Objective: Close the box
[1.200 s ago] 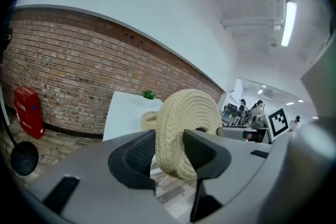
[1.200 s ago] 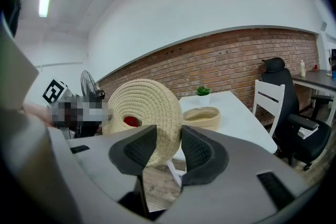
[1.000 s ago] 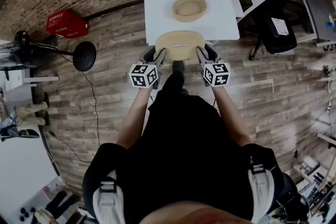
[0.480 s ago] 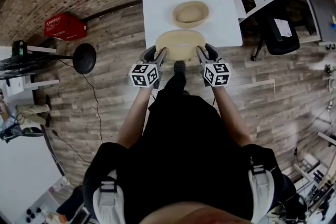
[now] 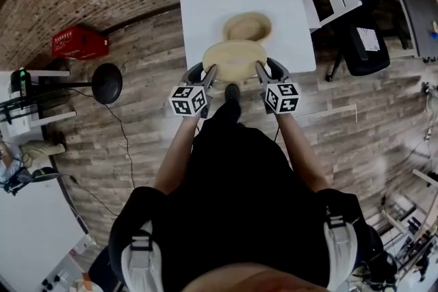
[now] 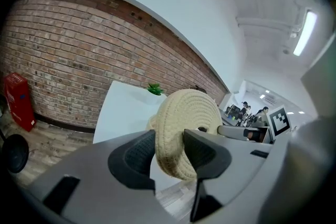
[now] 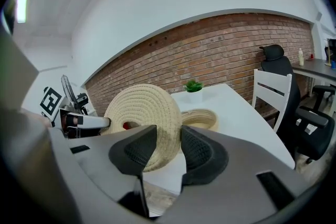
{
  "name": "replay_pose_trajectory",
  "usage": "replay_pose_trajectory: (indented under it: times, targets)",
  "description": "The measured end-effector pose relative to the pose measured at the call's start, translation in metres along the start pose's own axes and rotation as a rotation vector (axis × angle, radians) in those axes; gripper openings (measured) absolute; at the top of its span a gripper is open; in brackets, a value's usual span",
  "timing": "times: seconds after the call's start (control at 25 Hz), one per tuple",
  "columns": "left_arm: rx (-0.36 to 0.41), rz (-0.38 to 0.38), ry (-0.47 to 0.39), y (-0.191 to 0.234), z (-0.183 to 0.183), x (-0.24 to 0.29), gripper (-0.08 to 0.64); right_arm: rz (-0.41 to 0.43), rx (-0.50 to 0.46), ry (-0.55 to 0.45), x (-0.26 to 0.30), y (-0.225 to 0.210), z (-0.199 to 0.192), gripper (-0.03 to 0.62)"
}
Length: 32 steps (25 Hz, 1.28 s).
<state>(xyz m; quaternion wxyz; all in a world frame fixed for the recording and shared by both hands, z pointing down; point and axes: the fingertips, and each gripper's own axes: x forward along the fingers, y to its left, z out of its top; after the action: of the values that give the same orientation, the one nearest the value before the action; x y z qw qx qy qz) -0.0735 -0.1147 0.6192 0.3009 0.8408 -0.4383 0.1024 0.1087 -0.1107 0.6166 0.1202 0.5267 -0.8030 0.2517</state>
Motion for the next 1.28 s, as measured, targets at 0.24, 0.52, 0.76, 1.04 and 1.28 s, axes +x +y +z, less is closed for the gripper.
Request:
replay_pose_trajectory:
  times: [0.24, 0.52, 0.76, 1.04, 1.28]
  targets:
    - [-0.013, -0.015, 0.024, 0.020, 0.014, 0.031, 0.175, -0.018, 0.014, 0.021, 0.031, -0.014, 0.013, 0.144]
    - [-0.023, -0.030, 0.040, 0.046, 0.028, 0.062, 0.175, -0.012, 0.023, 0.044, 0.068, -0.027, 0.025, 0.140]
    - [-0.017, -0.046, 0.065, 0.054, 0.029, 0.080, 0.175, -0.033, 0.044, 0.051, 0.086, -0.040, 0.025, 0.140]
    - [-0.034, -0.059, 0.091, 0.062, 0.034, 0.087, 0.175, -0.050, 0.053, 0.037, 0.099, -0.041, 0.039, 0.140]
    - [-0.037, -0.066, 0.099, 0.053, 0.034, 0.101, 0.173, -0.057, 0.064, 0.041, 0.100, -0.058, 0.042, 0.140]
